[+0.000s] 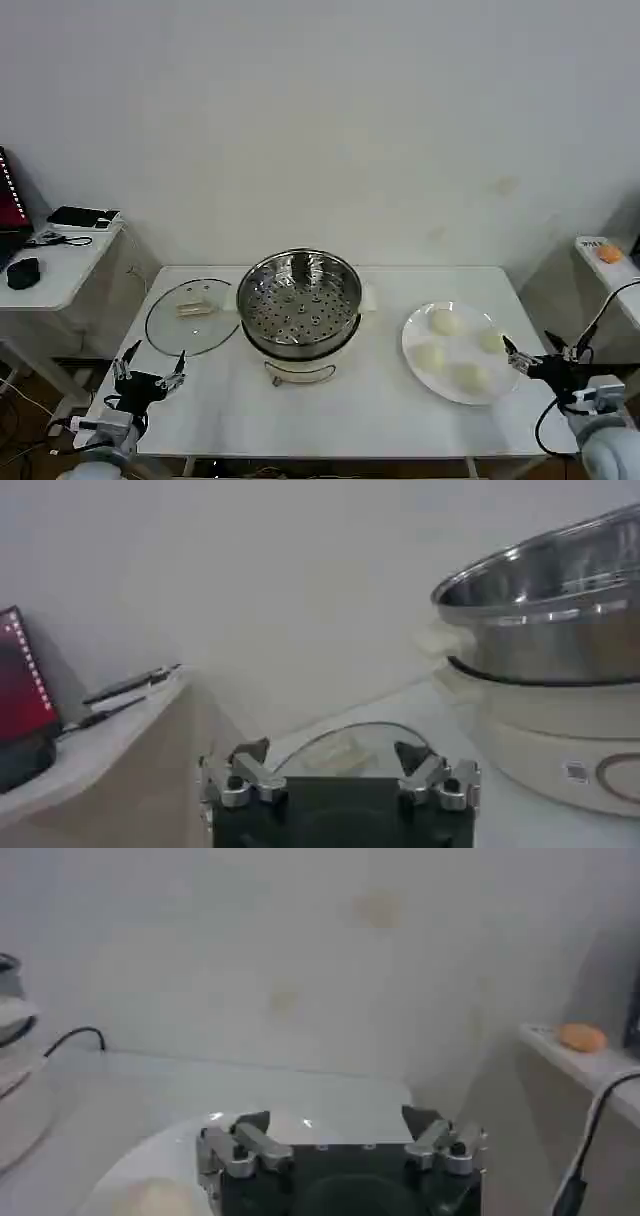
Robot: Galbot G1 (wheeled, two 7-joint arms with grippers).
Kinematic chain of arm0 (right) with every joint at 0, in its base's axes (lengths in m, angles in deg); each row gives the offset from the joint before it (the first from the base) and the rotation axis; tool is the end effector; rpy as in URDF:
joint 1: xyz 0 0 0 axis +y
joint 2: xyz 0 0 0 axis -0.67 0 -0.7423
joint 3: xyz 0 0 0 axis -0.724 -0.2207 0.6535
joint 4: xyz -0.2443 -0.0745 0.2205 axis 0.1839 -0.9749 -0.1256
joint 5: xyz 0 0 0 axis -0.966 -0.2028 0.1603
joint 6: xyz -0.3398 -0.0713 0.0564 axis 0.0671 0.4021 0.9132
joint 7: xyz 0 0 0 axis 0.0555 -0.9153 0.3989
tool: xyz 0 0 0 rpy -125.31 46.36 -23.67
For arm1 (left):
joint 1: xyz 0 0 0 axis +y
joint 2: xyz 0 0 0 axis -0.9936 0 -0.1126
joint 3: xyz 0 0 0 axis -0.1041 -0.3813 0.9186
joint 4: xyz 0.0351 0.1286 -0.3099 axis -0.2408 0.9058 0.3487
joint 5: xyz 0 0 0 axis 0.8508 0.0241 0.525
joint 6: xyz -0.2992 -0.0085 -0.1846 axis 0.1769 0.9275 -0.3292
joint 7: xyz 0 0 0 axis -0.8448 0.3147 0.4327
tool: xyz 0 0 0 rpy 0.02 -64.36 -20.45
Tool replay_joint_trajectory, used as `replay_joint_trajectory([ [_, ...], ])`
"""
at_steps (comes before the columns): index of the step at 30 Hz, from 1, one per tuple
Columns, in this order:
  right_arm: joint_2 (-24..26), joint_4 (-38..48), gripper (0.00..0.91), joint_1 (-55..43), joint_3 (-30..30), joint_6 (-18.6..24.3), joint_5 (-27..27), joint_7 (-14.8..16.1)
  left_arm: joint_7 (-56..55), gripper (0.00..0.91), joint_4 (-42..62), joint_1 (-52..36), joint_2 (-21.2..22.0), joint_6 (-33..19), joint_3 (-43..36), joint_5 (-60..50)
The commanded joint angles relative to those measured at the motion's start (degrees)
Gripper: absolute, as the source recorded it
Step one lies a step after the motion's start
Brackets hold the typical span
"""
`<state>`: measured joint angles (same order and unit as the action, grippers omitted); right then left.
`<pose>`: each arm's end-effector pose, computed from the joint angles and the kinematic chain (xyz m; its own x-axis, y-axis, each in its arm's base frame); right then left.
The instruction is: Take steamed baozi put them in steamer then cover it.
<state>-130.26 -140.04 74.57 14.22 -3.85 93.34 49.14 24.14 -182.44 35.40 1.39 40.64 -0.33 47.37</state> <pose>0.2304 -0.2105 -0.2575 -0.9509 0.0122 0.3091 -0.0223 0.9939 -0.1078 0.1991 0.1253 -0.2857 -0.9713 -0.0486 0.2327 0.0460 0.9220 0.3845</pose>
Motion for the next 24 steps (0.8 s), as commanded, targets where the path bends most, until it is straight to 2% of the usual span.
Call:
replay_joint_trajectory([
  [1, 2.7, -0.3, 0.907, -4.8, -0.6, -4.5, -3.6, -0.8, 0.3, 0.907, -0.7, 0.1, -0.2, 0.1, 0.1, -0.2],
  [4, 6.1, 0.7, 0.907, -9.0, -1.2, -8.8, -8.4, 2.7, 0.1, 0.907, -0.4, -0.2, 0.5, 0.0, 0.1, -0.3],
  [5, 8.3, 1.8, 0.907, -12.6, -2.3, -11.2, -10.5, 5.3, 0.0, 0.907, -0.5, -0.2, 0.9, 0.0, 0.0, -0.4],
  [6, 9.8, 2.5, 0.907, -14.5, -2.9, -12.0, -10.9, 6.2, -0.1, 0.907, -0.6, -0.2, 1.1, -0.1, 0.0, -0.4],
  [8, 14.1, 5.9, 0.907, -21.2, -5.5, -13.7, -13.2, 14.5, -0.2, 0.907, -1.0, 0.3, 1.8, -0.2, -0.1, -0.6],
  [9, 15.6, 7.4, 0.907, -23.3, -7.8, -12.9, -16.2, 17.8, -0.3, 0.907, -1.2, 0.6, 2.0, -0.4, -0.2, -0.7],
  [11, 17.8, 10.1, 0.907, -28.1, -10.8, -11.3, -20.6, 22.0, -0.3, 0.907, -1.5, 1.0, 2.2, -0.8, -0.3, -1.0],
  [13, 20.7, 12.9, 0.907, -33.4, -15.2, -10.0, -25.4, 29.3, -0.3, 0.907, -1.6, 1.3, 2.3, -1.0, -0.2, -1.3],
  [19, 26.7, 18.5, 0.907, -45.1, -26.5, -8.5, -35.8, 44.3, -0.5, 0.907, -2.7, 2.3, 2.4, -1.2, 0.2, -1.2],
  [21, 27.9, 19.5, 0.907, -49.9, -30.8, -6.5, -38.7, 49.8, -0.4, 0.907, -3.5, 2.7, 2.4, -1.3, 0.1, -1.1],
  [22, 27.9, 19.8, 0.907, -51.5, -32.3, -5.8, -39.1, 51.6, -0.4, 0.907, -3.5, 2.7, 2.4, -1.3, 0.1, -1.2],
  [23, 27.7, 20.9, 0.907, -53.2, -33.6, -4.2, -40.5, 54.5, -0.4, 0.907, -3.5, 2.7, 2.4, -1.3, 0.1, -1.2],
  [24, 27.0, 23.1, 0.907, -55.5, -36.2, -0.7, -41.9, 58.1, -0.4, 0.907, -3.5, 2.7, 2.4, -1.3, 0.0, -1.2],
])
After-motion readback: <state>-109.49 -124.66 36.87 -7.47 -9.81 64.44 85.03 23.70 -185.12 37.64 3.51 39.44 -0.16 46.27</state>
